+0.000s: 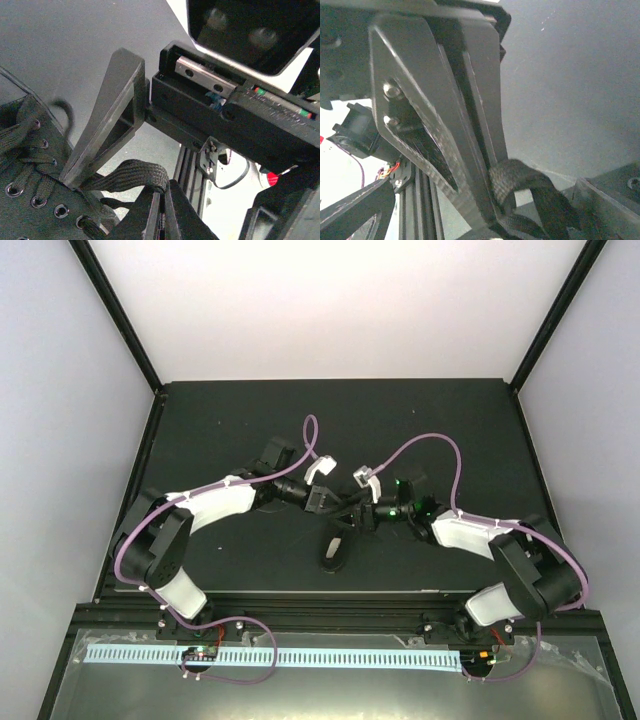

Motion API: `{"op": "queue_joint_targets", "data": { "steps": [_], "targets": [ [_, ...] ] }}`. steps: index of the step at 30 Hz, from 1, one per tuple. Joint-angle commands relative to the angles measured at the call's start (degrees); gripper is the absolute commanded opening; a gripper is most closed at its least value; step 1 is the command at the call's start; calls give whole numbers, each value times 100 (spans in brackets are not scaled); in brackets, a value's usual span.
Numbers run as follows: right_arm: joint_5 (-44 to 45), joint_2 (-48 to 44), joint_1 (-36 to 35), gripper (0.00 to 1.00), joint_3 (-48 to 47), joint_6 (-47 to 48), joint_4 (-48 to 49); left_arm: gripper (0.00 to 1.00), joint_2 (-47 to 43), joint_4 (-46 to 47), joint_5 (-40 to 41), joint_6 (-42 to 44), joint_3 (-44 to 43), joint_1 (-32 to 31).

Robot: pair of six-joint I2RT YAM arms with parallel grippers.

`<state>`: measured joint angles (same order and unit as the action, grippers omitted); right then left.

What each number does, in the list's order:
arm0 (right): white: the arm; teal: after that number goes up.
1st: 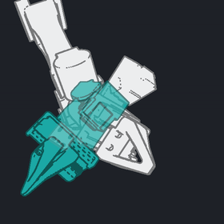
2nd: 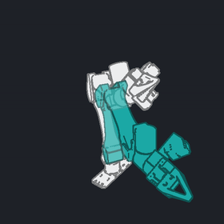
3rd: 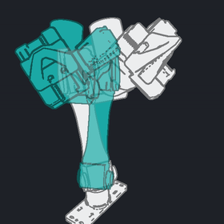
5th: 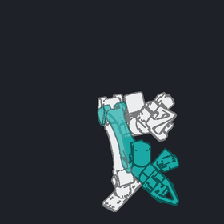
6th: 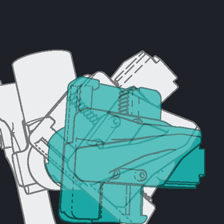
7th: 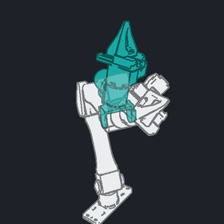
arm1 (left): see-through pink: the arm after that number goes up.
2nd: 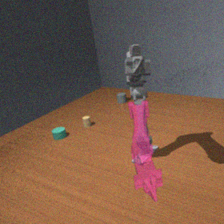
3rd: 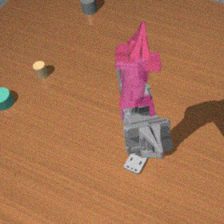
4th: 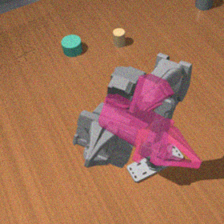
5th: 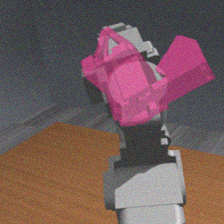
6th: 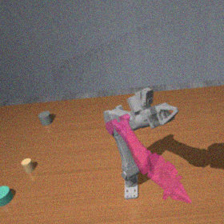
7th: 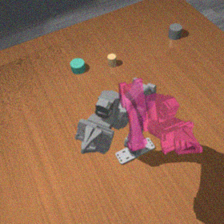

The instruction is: Tie the shoes

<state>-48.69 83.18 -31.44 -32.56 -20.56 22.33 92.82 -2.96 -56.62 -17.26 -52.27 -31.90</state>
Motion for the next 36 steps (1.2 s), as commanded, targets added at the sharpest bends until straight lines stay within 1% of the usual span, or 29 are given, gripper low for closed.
{"op": "queue_joint_targets", "data": {
  "steps": [1, 5, 9, 10, 12, 15, 17, 19, 26, 32, 36],
  "targets": [
    [-147, 53, -56, 100, 146, -192, 483, 2, -124, 262, -61, -126, -143, -14],
    [-22, 105, -111, 97, 177, -203, 459, 2, -106, 302, -61, -153, -139, -12],
    [178, 175, -122, 86, 168, -211, 430, 1, -106, 338, -60, -177, -135, -13],
    [246, 181, -125, 82, 170, -229, 442, 2, -98, 344, -60, -173, -134, -12],
    [435, 159, -124, 67, 206, -255, 492, 2, -89, 344, -60, -169, -134, -12],
    [670, 52, -125, 52, 253, -263, 467, 2, -89, 337, -31, -159, -126, -6],
    [773, -17, -123, 38, 309, -277, 462, 2, -102, 331, 2, -147, -124, -7],
    [829, -66, -120, 27, 349, -269, 432, 2, -126, 314, 56, -107, -117, -2],
    [820, -205, -119, 2, 454, -300, 373, 2, -128, 323, 126, -57, -91, 11],
    [468, -318, -117, 2, 493, -468, 438, 3, -277, 365, 587, 152, 38, 41],
    [246, -417, -117, 2, 522, -576, 507, 13, -296, 521, 796, 257, 150, 57]
  ]
}}
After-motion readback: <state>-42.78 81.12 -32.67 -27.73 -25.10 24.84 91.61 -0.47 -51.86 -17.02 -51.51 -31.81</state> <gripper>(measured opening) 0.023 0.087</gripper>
